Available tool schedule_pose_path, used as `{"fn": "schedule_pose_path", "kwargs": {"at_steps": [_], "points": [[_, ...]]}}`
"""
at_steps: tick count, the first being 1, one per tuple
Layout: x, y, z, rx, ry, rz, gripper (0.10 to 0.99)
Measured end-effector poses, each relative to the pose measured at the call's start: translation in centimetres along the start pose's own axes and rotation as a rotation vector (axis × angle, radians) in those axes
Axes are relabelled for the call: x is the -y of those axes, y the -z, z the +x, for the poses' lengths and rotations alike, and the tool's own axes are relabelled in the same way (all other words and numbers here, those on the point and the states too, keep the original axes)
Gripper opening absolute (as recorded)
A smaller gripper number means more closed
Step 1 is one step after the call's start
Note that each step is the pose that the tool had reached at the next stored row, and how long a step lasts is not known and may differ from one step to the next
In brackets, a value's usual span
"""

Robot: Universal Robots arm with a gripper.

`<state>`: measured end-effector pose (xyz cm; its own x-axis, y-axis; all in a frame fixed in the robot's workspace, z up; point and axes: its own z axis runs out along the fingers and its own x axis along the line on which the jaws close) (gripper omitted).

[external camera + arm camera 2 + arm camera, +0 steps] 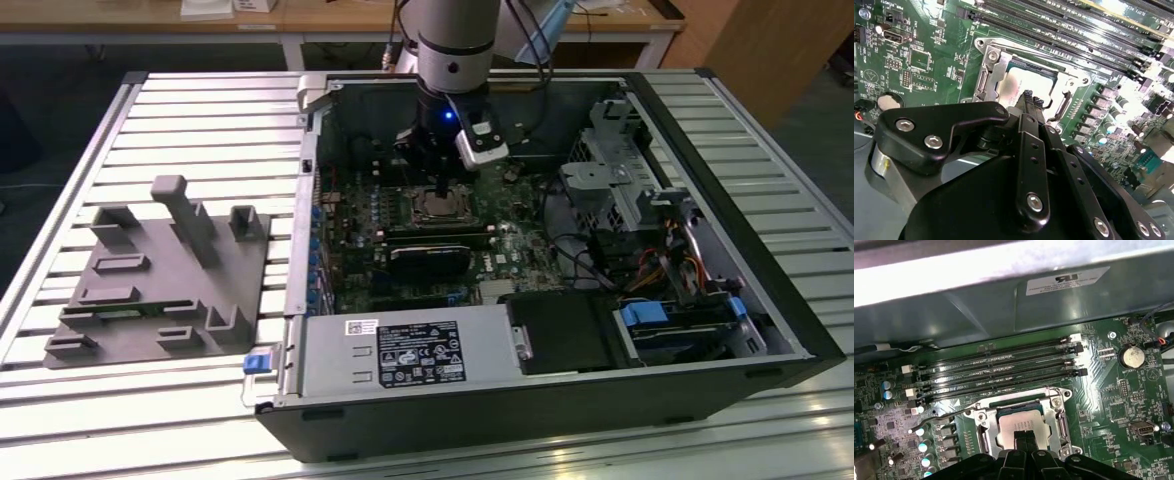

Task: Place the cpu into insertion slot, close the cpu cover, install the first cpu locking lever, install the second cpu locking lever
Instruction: 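Close the cpu cover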

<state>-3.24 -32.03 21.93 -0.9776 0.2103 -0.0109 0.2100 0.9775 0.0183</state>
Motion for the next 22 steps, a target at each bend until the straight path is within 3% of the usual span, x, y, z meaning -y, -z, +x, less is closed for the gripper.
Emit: {"fn": "schedule_pose_path", "kwargs": {"at_steps": [15,22], "points": [[0.06,-0.05,0.28,0.001,0.0,0.0,0.106],[0.21,-0.22,0.98,0.0019,0.0,-0.001,0.106]]}}
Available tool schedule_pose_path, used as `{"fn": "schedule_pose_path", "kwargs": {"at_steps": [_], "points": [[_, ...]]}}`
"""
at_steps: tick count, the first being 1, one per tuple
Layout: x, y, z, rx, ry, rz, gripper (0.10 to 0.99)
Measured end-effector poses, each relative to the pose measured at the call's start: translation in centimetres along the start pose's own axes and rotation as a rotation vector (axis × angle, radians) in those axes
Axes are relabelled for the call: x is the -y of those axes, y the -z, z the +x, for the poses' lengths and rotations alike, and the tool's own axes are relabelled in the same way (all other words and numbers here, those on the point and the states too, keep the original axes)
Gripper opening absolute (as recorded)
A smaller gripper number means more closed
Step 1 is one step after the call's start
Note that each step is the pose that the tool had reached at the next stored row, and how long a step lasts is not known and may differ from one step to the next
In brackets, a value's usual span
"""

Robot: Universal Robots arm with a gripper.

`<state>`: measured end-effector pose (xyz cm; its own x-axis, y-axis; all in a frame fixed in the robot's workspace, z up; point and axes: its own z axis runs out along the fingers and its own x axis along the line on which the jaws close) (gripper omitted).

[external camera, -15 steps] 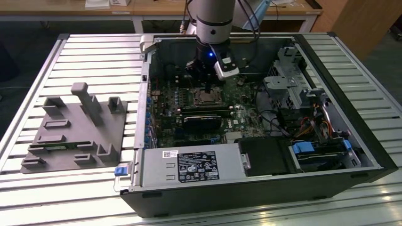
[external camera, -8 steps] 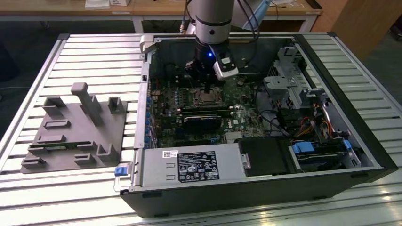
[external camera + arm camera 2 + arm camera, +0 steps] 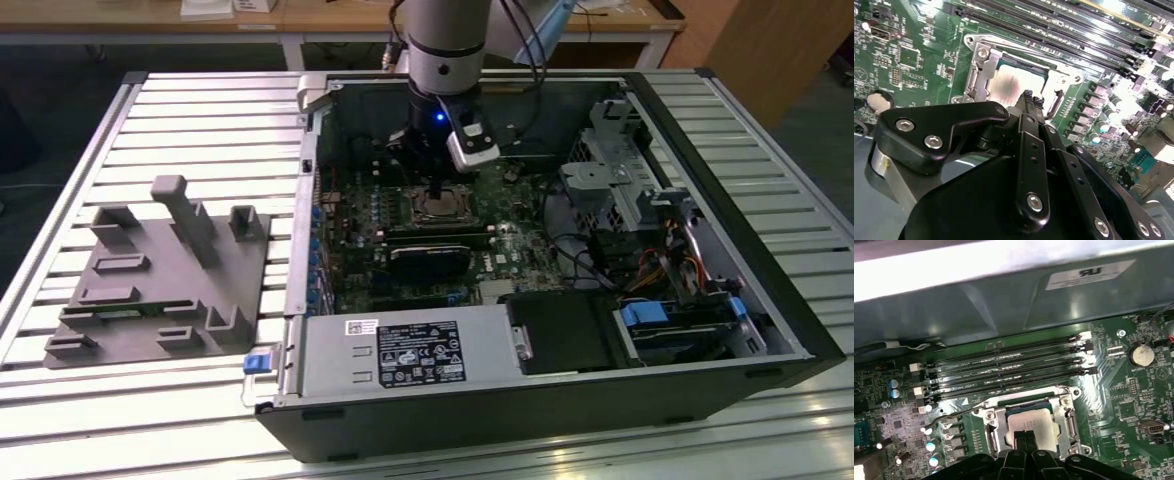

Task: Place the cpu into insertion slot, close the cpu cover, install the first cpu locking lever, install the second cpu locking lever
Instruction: 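Close the cpu cover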

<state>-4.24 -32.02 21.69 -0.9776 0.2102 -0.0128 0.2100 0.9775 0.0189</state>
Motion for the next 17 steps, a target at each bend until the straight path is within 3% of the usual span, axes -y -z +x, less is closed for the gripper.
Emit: {"fn": "schedule_pose_path", "kwargs": {"at_steps": [12,17], "points": [[0.27,-0.68,1.19,-0.0003,0.0,-0.001,0.106],[0.36,-1.07,1.49,-0.0017,0.0,-0.008,0.106]]}}
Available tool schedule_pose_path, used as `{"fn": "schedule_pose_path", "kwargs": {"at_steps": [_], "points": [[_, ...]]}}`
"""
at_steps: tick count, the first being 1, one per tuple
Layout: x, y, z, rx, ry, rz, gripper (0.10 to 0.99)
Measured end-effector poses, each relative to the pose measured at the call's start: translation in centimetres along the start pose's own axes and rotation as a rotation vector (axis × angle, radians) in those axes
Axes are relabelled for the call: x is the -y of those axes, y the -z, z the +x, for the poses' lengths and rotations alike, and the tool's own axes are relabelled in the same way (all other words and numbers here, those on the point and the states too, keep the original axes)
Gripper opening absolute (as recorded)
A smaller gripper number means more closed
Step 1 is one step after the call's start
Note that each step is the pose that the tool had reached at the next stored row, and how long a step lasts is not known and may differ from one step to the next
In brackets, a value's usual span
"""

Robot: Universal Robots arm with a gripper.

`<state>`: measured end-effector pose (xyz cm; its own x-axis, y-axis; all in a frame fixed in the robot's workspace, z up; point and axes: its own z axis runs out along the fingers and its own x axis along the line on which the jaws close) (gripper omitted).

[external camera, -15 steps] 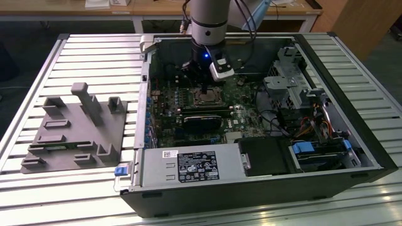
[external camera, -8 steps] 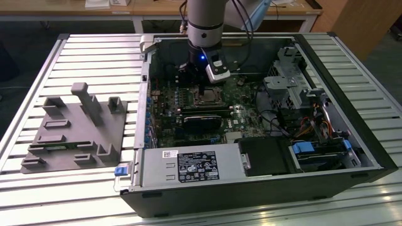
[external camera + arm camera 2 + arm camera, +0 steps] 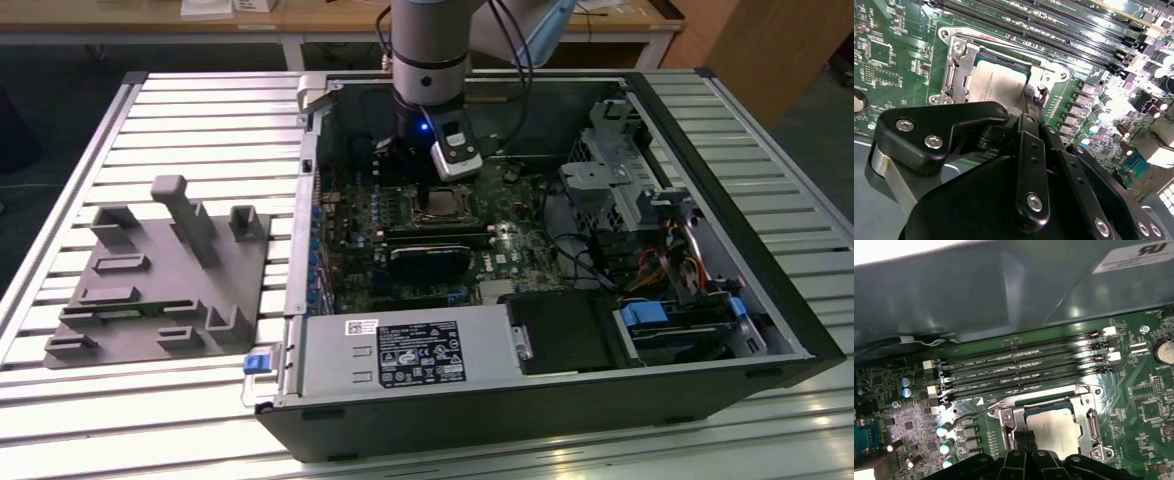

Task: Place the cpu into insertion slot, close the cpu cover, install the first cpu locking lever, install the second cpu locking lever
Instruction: 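Close the cpu cover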

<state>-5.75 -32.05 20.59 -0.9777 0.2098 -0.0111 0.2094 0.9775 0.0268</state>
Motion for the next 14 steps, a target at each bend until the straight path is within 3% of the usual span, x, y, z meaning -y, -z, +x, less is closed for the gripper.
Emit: {"fn": "schedule_pose_path", "kwargs": {"at_steps": [7,14], "points": [[0.23,-0.27,0.16,-0.0049,0.009,-0.032,0.106],[0.65,-0.37,0.15,-0.0048,0.039,-0.033,0.106]]}}
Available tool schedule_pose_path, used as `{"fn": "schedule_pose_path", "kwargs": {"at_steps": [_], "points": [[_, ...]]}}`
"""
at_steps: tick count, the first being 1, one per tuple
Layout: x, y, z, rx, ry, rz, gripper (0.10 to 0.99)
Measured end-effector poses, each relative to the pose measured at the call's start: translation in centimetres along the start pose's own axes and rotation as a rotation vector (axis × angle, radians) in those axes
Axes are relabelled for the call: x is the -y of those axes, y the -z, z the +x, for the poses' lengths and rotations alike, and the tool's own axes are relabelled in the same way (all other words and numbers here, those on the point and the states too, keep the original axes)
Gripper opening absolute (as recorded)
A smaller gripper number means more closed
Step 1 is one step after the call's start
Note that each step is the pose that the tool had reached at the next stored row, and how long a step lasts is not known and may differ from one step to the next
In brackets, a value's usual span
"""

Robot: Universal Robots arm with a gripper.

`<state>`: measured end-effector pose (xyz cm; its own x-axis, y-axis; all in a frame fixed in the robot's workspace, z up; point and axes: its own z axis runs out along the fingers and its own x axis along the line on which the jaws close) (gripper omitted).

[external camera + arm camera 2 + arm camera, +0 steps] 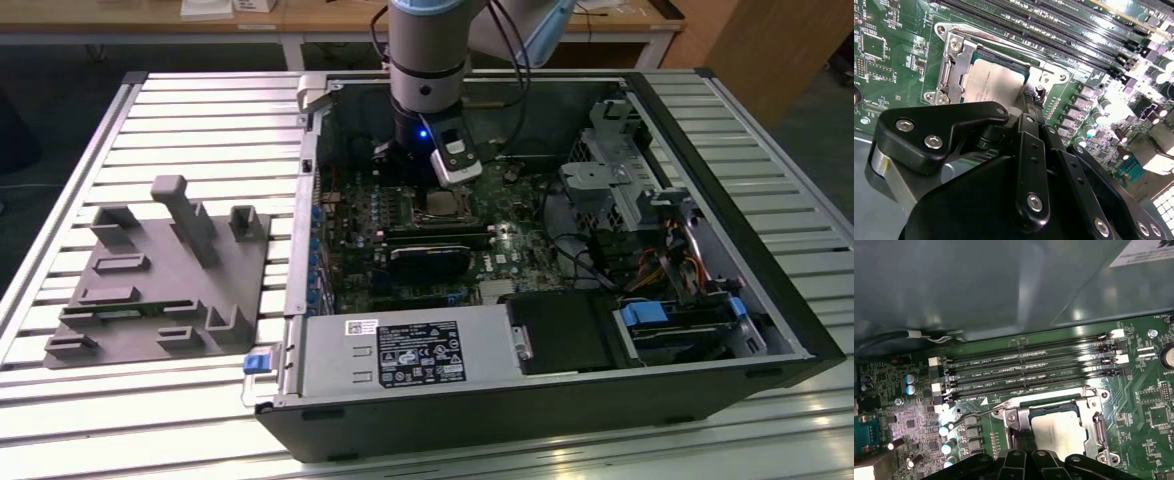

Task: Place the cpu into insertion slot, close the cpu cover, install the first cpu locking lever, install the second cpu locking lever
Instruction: 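Close the cpu cover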

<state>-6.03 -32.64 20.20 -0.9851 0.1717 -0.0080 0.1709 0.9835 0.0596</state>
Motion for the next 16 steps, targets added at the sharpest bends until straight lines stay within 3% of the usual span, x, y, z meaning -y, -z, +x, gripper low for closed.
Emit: {"fn": "schedule_pose_path", "kwargs": {"at_steps": [16], "points": [[0.21,-0.38,0.01,-0.0019,0.022,-0.003,0.106]]}}
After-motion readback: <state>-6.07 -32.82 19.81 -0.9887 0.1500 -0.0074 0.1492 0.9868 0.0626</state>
